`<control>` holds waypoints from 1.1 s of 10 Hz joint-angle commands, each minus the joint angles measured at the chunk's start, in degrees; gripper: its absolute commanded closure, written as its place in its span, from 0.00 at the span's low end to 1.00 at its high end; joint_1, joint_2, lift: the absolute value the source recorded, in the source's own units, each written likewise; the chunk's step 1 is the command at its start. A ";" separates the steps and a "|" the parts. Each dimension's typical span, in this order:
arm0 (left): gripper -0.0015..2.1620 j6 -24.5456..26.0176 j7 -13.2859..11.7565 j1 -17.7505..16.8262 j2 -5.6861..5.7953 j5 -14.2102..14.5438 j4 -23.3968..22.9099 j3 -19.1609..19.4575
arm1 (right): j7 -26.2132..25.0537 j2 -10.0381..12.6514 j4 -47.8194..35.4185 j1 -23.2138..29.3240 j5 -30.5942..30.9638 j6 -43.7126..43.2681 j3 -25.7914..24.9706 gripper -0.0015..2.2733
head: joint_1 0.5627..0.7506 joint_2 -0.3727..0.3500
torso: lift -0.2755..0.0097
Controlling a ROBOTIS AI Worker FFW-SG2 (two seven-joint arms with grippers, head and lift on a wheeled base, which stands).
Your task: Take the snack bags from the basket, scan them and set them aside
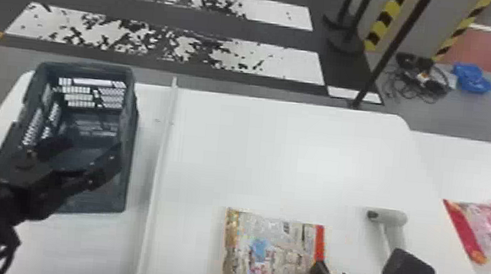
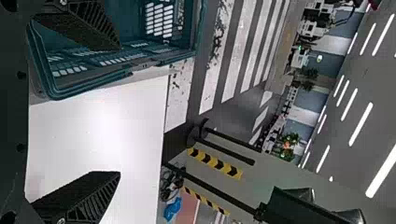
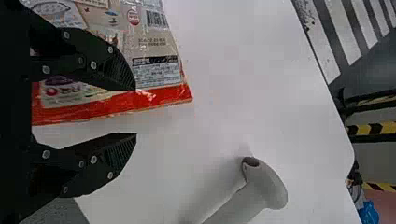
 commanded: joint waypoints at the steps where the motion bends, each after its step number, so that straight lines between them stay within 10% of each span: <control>1: 0.02 0.23 0.18 -0.60 -0.19 -0.30 0.04 -0.01 | 0.02 -0.57 -0.71 -0.40 2.17 1.47 0.57 0.02 | 0.70 0.38 | 0.70; 2: 0.02 0.23 0.54 -0.77 -0.19 -0.47 -0.05 -0.10 | 0.99 -1.09 -1.42 -1.19 3.75 1.47 0.57 0.02 | 0.70 0.38 | 0.70; 6: 0.02 0.76 0.80 -0.16 -0.46 -2.23 -0.84 -0.89 | 32.45 -4.35 -6.25 -2.69 17.38 3.40 0.49 0.02 | 0.70 0.49 | 0.70; 8: 0.02 0.76 0.89 0.20 -0.54 -2.67 -1.11 -0.98 | 51.00 -5.93 -8.10 -5.85 20.10 19.75 -1.62 0.12 | 0.70 0.55 | 0.70; 10: 0.02 0.93 1.06 0.28 -0.81 -3.72 -1.19 -1.59 | 59.61 -6.37 -11.00 -7.08 20.10 30.30 -3.12 0.84 | 0.70 0.64 | 0.70; 11: 0.02 0.93 1.06 0.46 -0.98 -3.99 -1.37 -1.86 | 64.35 -6.89 -11.08 -7.17 22.56 28.89 -2.33 0.99 | 0.70 0.66 | 0.70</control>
